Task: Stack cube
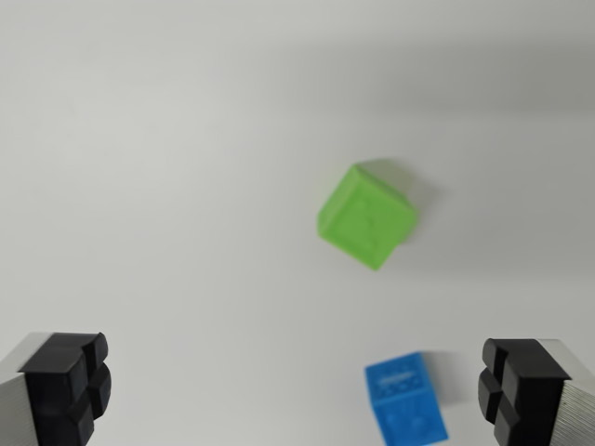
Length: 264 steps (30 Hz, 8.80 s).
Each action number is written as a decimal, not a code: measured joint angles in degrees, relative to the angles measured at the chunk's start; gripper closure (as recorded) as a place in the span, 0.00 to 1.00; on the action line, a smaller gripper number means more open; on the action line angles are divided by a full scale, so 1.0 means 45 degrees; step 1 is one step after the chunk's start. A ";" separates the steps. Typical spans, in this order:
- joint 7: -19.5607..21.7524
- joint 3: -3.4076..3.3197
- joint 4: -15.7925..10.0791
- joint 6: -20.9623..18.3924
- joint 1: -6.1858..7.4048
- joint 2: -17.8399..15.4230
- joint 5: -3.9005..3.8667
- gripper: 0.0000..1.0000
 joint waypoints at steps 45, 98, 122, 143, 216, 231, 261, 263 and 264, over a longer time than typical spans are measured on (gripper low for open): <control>0.1819 -0.0245 -0.1362 0.1906 -0.0018 0.0539 0.0000 0.00; 0.5929 -0.0742 -0.2745 0.7836 -0.0136 0.5026 0.0460 0.00; 0.5925 -0.0645 -0.2559 0.8225 -0.0229 0.5574 0.0466 1.00; 0.5925 -0.0645 -0.2559 0.8223 -0.0228 0.5574 0.0466 1.00; 0.3483 -0.0888 -0.4662 0.5837 -0.0326 0.1015 0.0138 1.00; 0.1562 -0.0893 -0.5676 0.5785 -0.0553 -0.0088 0.0023 1.00; -0.2162 -0.1093 -0.7449 0.5352 -0.0901 -0.2290 -0.0257 1.00; -0.2441 -0.1123 -0.7566 0.5302 -0.0911 -0.2459 -0.0280 1.00; -0.2571 -0.1138 -0.7627 0.5279 -0.0918 -0.2542 -0.0295 1.00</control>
